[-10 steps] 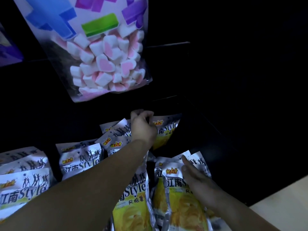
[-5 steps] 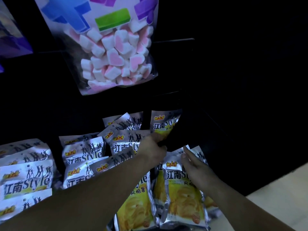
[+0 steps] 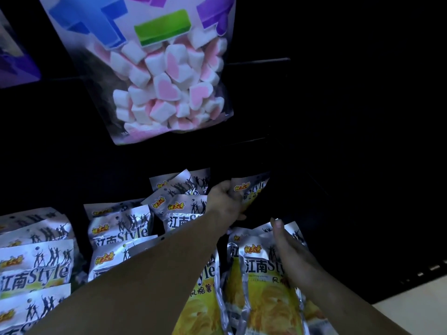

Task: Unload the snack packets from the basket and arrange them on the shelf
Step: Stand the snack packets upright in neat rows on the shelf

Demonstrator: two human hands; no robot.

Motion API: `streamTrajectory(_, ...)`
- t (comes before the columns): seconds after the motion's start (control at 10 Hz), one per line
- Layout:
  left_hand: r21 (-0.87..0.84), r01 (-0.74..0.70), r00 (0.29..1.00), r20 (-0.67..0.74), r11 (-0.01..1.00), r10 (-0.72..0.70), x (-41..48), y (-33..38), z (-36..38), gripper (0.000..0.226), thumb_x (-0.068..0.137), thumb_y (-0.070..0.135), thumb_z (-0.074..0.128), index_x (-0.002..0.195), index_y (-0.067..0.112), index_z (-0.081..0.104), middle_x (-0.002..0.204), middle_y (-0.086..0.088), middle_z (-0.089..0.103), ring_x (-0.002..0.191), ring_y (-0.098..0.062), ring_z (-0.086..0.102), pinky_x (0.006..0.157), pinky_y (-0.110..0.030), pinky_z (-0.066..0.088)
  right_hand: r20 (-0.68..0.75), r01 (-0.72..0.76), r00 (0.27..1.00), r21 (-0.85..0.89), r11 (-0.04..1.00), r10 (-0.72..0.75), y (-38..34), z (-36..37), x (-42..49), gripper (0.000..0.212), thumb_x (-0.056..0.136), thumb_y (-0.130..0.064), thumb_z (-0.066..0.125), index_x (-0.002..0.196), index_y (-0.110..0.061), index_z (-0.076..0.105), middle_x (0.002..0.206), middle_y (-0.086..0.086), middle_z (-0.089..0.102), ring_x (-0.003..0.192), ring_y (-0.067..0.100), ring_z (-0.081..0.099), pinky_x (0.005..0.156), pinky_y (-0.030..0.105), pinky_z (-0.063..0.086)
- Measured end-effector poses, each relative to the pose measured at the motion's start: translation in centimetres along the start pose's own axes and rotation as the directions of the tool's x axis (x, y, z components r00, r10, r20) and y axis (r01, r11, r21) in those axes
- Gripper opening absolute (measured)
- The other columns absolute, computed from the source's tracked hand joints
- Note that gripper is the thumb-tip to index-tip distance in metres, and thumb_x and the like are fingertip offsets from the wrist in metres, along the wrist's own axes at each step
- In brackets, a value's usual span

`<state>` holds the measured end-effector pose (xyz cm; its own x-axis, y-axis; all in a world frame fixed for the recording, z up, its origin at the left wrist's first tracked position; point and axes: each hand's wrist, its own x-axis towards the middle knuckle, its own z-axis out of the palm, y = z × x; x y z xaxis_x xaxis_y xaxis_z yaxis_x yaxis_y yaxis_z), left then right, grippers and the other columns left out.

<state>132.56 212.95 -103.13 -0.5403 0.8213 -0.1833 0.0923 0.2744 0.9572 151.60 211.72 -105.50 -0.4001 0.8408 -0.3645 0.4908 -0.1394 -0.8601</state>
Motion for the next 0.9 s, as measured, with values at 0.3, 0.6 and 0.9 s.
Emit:
streamTrajectory(0.3,-0.141,0.011,0.982,0.187,0.99,0.015,-0.3,-0.4,-2.4,0.024,0.104,0.023,0.058,0.118,0.005,0.052,0.12,-0.006,0.069,0.084,-0.026,0.078,0.066,-0.041,0.064,0.011,0.024,1.0,0.046,0.999,-0.025,-0.1,0.1,-0.5,0.123,0.056,-0.107,0.025,0.145,-0.026,0.053,0.145,-0.001,0.057,0.135,0.019,0.053,0.111,0.035,0.041)
streamTrajectory(0.6,-0.12,-0.006,0.998,0.062,0.993,0.014,1.1,-0.5,-0.3,0.035,0.096,0.007,0.067,0.125,0.02,0.053,0.122,-0.004,0.069,0.099,-0.02,0.074,0.086,-0.041,0.062,0.038,-0.016,0.999,-0.05,0.999,0.018,0.0,-0.9,-0.6,0.113,0.058,-0.107,0.016,0.15,-0.046,0.04,0.157,-0.017,0.039,0.145,0.013,0.039,0.119,0.038,0.031)
streamTrajectory(0.9,0.035,-0.238,0.945,-0.222,0.971,0.24,0.6,2.5,-3.3,0.041,0.083,0.01,0.079,0.1,0.032,0.049,0.104,0.004,0.057,0.091,-0.035,0.068,0.078,-0.047,0.061,0.114,-0.042,0.992,-0.083,0.996,0.051,-1.7,-1.2,-1.6,0.067,0.085,-0.085,0.02,0.149,-0.064,0.023,0.161,-0.023,0.029,0.149,0.011,0.03,0.121,0.041,0.026)
